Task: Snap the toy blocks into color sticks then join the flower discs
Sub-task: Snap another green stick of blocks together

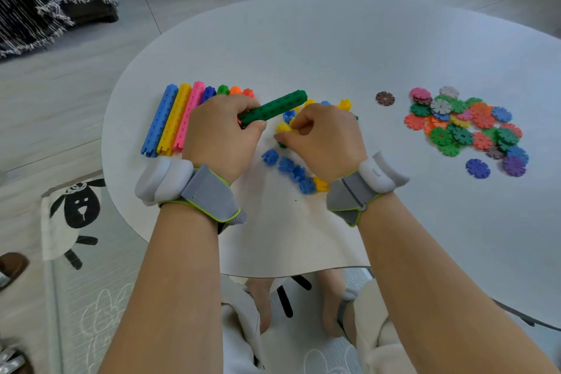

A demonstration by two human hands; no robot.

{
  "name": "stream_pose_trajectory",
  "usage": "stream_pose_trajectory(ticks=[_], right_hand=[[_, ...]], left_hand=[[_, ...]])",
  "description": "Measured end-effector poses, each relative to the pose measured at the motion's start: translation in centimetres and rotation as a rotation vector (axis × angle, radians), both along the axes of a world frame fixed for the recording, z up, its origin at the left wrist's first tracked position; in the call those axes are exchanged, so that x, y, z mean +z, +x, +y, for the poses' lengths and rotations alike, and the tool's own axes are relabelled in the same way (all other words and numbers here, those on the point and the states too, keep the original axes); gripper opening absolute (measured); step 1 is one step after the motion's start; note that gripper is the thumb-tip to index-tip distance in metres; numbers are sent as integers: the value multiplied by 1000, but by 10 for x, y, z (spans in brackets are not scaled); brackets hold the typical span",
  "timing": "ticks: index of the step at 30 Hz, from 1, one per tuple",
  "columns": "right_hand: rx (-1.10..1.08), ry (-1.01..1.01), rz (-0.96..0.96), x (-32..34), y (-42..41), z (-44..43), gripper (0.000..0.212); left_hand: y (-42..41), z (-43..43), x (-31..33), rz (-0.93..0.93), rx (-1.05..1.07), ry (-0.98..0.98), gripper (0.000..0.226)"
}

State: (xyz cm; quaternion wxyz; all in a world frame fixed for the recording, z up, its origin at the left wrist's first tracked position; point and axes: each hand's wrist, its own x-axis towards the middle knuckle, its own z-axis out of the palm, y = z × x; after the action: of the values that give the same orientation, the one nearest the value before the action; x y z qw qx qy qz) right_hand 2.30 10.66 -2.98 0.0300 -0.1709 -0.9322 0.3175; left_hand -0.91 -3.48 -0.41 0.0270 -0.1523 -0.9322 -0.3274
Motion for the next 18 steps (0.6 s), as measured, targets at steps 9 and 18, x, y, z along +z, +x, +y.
stream_pose_trajectory(ticks=[9, 18], right_hand=[[51, 180, -42, 6, -3, 0, 22], [-166, -567, 239, 10, 7, 41, 17]], left_hand=[[-3, -3, -3, -17, -4, -33, 26], [0, -3, 0, -22, -56, -16, 25]])
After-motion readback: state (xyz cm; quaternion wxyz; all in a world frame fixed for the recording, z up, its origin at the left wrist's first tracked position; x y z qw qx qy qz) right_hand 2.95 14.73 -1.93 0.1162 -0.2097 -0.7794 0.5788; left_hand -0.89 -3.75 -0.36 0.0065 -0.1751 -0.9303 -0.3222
